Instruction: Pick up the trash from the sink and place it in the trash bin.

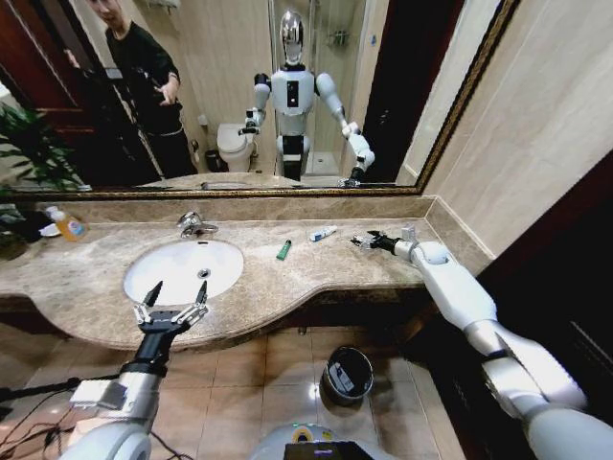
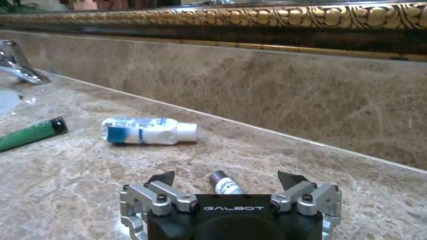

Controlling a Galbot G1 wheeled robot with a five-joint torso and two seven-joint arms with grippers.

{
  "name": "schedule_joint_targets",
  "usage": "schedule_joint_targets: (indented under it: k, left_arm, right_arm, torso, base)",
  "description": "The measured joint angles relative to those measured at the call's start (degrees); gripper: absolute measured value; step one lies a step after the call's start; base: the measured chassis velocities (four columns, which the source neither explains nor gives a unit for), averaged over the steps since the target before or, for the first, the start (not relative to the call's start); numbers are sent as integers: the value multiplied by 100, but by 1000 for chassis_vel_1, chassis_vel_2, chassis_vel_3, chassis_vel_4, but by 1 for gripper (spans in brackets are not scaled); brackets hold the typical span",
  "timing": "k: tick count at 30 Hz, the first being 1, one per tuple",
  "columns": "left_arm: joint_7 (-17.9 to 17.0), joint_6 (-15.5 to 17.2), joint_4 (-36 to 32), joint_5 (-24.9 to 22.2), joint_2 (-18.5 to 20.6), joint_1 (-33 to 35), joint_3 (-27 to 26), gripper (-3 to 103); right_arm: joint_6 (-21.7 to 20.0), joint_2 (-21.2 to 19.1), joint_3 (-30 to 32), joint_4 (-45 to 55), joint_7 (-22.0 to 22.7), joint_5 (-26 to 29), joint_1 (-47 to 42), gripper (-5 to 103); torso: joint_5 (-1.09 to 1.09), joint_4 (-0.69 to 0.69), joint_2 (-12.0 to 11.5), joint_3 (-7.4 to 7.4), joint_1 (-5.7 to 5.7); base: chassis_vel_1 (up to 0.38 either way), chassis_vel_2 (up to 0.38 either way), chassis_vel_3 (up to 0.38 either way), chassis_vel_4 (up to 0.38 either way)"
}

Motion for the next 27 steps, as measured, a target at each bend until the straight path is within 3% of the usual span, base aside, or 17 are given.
schedule_joint_targets:
  k: [5, 8, 10, 12, 19, 27]
  left_arm:
    - [0, 0, 0, 0, 0, 0, 0, 100]
    - [0, 0, 0, 0, 0, 0, 0, 100]
    - [0, 0, 0, 0, 0, 0, 0, 100]
    - [0, 0, 0, 0, 0, 0, 0, 100]
    - [0, 0, 0, 0, 0, 0, 0, 100]
    - [0, 0, 0, 0, 0, 0, 0, 100]
  right_arm:
    - [-34, 4, -3, -131, 1, -6, 44, 97]
    - [-37, 3, 38, -158, -11, -39, -43, 86]
    - [-37, 1, 45, -151, -14, -39, -65, 86]
    - [-28, -7, 71, -80, -17, 4, -139, 77]
    - [-192, 22, 76, 253, 149, 1, -269, 86]
    - [-283, 62, -20, 348, 257, 29, -277, 83]
  torso:
    - [0, 0, 0, 0, 0]
    - [1, 0, 1, 0, 0]
    - [2, -1, 1, 0, 0]
    - [1, -1, 1, 0, 0]
    - [0, -1, 1, 0, -1]
    - [0, 0, 1, 0, 0]
  base:
    - [0, 0, 0, 0]
    - [0, 0, 0, 0]
    - [0, 0, 0, 0]
    - [0, 0, 0, 0]
    - [0, 0, 0, 0]
    - [0, 0, 0, 0]
